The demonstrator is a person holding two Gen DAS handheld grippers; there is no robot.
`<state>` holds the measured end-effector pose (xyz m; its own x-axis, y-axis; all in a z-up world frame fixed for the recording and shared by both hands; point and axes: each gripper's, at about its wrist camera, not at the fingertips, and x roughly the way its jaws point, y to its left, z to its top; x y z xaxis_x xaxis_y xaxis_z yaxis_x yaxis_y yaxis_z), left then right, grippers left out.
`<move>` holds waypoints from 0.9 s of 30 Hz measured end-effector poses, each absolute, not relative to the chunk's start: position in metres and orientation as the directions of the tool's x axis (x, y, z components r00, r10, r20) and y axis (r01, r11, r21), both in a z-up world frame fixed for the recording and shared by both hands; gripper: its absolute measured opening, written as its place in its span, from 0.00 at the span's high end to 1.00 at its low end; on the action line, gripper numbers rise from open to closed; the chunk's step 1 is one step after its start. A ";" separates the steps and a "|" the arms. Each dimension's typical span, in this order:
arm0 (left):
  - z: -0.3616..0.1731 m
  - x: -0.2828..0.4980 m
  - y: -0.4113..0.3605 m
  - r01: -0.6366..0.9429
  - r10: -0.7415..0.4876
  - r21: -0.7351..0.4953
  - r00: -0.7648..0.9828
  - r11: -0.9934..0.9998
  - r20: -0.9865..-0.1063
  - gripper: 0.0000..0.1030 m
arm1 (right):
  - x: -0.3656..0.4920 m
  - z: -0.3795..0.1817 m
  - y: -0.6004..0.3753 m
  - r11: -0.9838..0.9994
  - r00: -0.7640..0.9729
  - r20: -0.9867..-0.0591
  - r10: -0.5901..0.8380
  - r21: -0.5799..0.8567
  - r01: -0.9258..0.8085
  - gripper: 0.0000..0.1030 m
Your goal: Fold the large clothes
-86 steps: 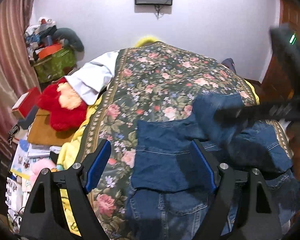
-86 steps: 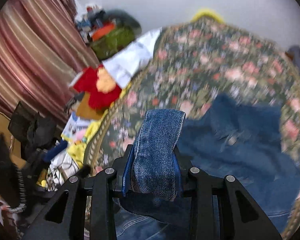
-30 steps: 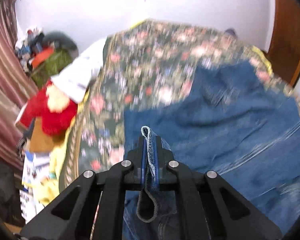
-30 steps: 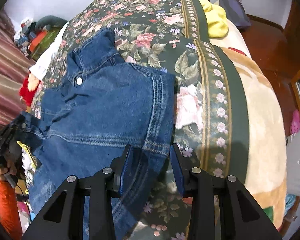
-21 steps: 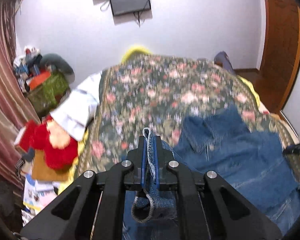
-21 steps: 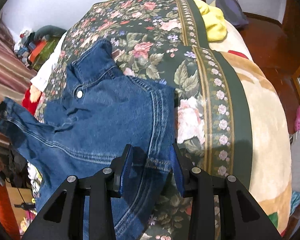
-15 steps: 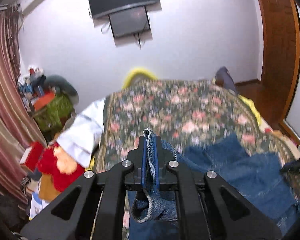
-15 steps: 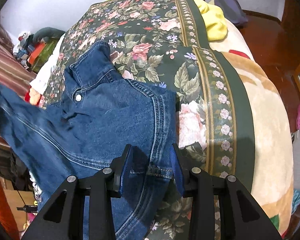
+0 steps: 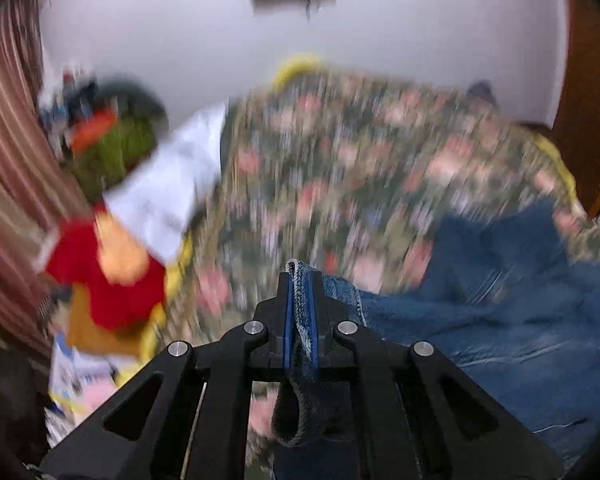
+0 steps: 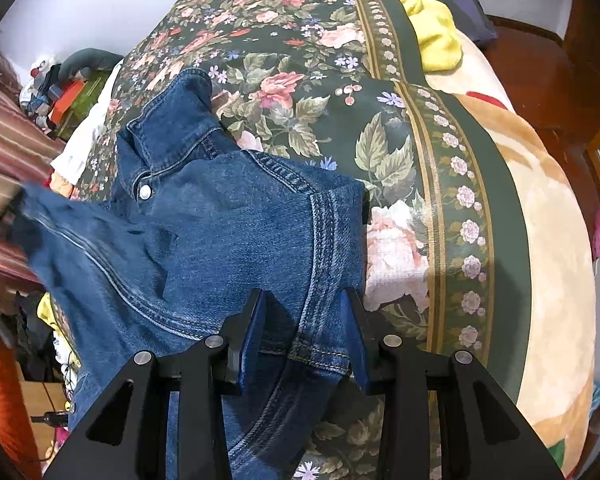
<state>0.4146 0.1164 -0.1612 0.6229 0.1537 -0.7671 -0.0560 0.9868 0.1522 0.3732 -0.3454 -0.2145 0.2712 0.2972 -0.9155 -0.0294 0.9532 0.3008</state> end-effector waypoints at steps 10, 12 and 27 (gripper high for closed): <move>-0.264 0.401 0.166 -0.093 0.132 0.104 0.376 0.990 -0.917 0.91 | 0.366 -0.211 -0.355 0.964 0.313 -0.914 0.258 0.265 -0.020 0.31; -0.260 0.397 0.173 -0.087 0.113 0.087 0.363 0.992 -0.925 0.80 | 0.368 -0.208 -0.359 0.953 0.318 -0.902 0.291 0.304 -0.012 0.31; -0.275 0.450 0.176 -0.085 -0.066 -0.103 0.359 0.991 -0.931 0.25 | 0.408 -0.224 -0.364 0.872 0.320 -0.838 0.443 0.485 0.063 0.31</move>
